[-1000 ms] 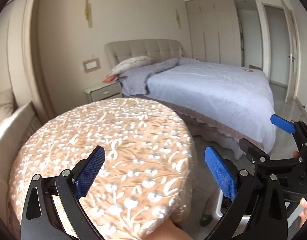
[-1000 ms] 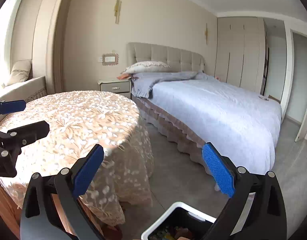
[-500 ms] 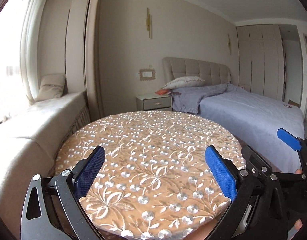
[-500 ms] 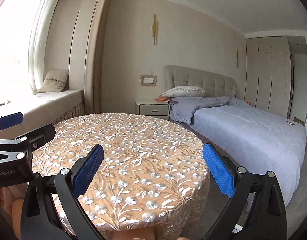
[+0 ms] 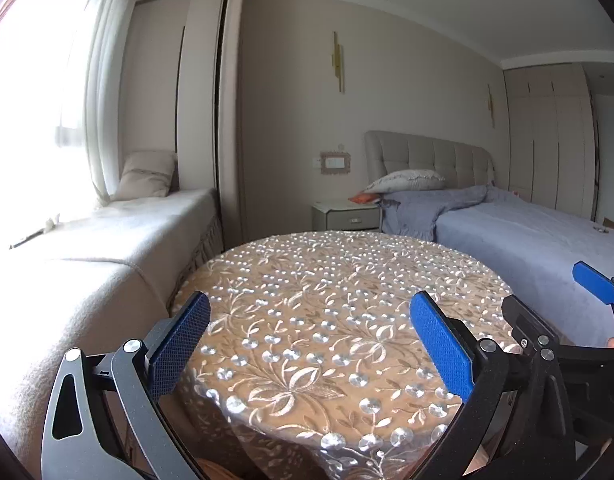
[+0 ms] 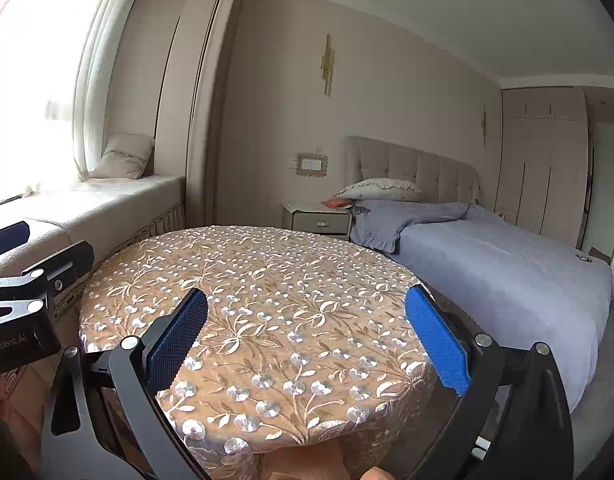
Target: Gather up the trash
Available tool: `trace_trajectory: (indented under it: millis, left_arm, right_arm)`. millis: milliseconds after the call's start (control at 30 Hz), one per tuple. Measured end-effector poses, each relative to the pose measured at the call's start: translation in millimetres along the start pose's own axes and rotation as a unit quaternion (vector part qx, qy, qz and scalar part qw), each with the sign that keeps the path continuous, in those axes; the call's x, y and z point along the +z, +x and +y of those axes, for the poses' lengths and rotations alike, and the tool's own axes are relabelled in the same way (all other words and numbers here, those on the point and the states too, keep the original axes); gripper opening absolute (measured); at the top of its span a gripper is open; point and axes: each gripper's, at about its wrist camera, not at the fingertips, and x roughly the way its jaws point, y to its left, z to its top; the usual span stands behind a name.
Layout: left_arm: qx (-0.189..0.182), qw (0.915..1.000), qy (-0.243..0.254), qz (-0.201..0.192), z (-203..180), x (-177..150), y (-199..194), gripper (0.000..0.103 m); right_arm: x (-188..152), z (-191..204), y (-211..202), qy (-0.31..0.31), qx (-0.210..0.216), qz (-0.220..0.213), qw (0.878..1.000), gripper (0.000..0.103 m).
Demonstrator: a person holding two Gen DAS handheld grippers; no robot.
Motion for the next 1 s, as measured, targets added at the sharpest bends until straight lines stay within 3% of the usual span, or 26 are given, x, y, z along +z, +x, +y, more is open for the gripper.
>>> trace_trajectory:
  millis: [333,1000]
  left_arm:
    - [-0.013,0.9998,-0.01,-0.013,14,-1,-15,0.098]
    - [0.002,0.9997,-0.012,-0.023,20,1,-23,0.098]
  right_arm:
    - [5,20,-12,-0.021,-0.003,-0.014,1.0,0.098]
    - [6,30,-18,-0.025,0.004,-0.009,1.0,0.098]
